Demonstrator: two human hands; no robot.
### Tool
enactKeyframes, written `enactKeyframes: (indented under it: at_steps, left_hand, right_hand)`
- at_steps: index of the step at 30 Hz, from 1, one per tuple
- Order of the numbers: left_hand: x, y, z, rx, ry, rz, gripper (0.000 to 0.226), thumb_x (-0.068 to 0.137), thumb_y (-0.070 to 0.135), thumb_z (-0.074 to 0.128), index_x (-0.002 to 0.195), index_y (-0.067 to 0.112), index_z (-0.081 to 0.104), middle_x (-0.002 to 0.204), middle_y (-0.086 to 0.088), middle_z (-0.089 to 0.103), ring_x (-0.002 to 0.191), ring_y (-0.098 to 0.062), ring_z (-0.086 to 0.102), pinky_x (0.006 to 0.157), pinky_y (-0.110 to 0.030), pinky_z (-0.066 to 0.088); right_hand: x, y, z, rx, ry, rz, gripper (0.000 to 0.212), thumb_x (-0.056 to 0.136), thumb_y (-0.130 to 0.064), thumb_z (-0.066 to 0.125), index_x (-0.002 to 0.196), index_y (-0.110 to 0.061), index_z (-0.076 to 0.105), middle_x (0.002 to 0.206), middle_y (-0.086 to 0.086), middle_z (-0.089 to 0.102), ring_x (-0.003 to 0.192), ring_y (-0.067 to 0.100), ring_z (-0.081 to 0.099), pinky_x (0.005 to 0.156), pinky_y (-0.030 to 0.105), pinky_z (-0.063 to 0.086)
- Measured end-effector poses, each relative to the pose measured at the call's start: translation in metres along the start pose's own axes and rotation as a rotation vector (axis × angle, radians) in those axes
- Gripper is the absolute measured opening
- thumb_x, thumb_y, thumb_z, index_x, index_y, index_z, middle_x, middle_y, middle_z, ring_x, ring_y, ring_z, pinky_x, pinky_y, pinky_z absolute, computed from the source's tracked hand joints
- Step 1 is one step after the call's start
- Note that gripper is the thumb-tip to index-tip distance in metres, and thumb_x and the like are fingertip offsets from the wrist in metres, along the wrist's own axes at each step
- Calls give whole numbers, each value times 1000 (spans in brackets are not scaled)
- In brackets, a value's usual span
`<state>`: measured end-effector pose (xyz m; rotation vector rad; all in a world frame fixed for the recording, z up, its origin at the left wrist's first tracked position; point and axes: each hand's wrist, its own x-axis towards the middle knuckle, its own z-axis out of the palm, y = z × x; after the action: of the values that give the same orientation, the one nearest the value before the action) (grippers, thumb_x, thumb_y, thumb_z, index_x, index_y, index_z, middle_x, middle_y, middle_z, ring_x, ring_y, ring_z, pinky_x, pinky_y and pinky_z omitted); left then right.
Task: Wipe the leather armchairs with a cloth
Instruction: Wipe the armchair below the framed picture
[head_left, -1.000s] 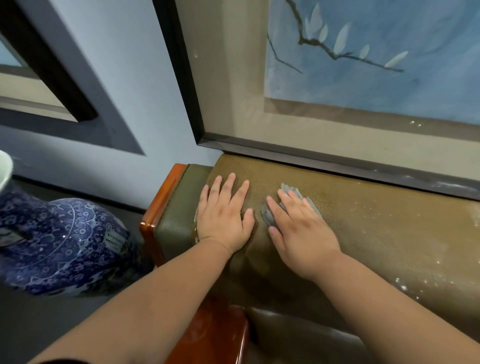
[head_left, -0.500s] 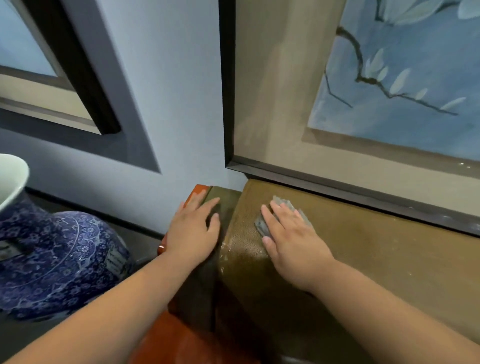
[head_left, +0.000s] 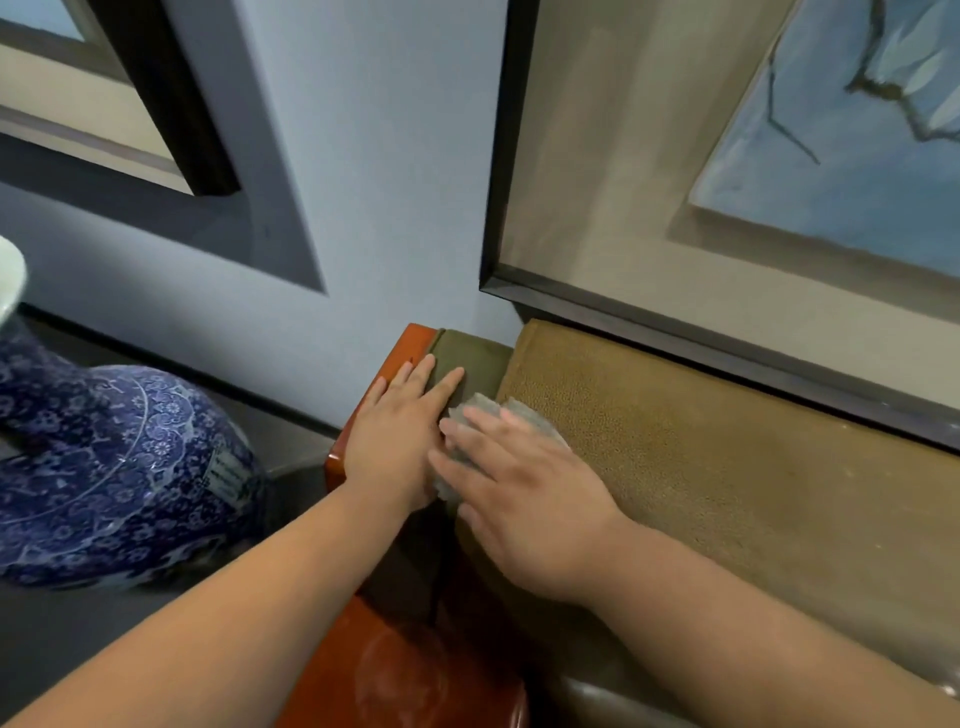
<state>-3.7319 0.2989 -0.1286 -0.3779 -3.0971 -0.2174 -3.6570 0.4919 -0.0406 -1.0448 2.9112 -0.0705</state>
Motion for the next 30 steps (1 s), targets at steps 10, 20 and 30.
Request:
enactKeyframes:
  at_steps: [10, 20, 30]
  left_hand:
    - [-5, 11, -10, -132, 149, -64, 60, 103, 60, 25, 161, 45, 34, 171, 5, 32, 159, -18, 26, 131, -43, 20]
    - [-4, 8, -5, -94, 145, -65, 61, 103, 61, 24, 160, 44, 37, 170, 5, 35, 157, -18, 30, 130, -43, 22]
    - [-5, 12, -12, -106, 116, -65, 64, 104, 64, 17, 162, 44, 33, 172, 5, 31, 160, -18, 24, 131, -44, 20]
  right_hand:
    - [34, 73, -24, 100, 41, 311, 58, 108, -39, 32, 163, -18, 29, 170, 6, 24, 157, 22, 17, 130, 42, 13]
    - [63, 86, -20, 186, 35, 349, 58, 109, -37, 37, 162, -15, 30, 168, 6, 31, 156, 20, 23, 128, 40, 16]
    - [44, 87, -20, 170, 47, 424, 58, 108, -41, 36, 162, -18, 32, 169, 5, 27, 156, 20, 22, 128, 37, 15]
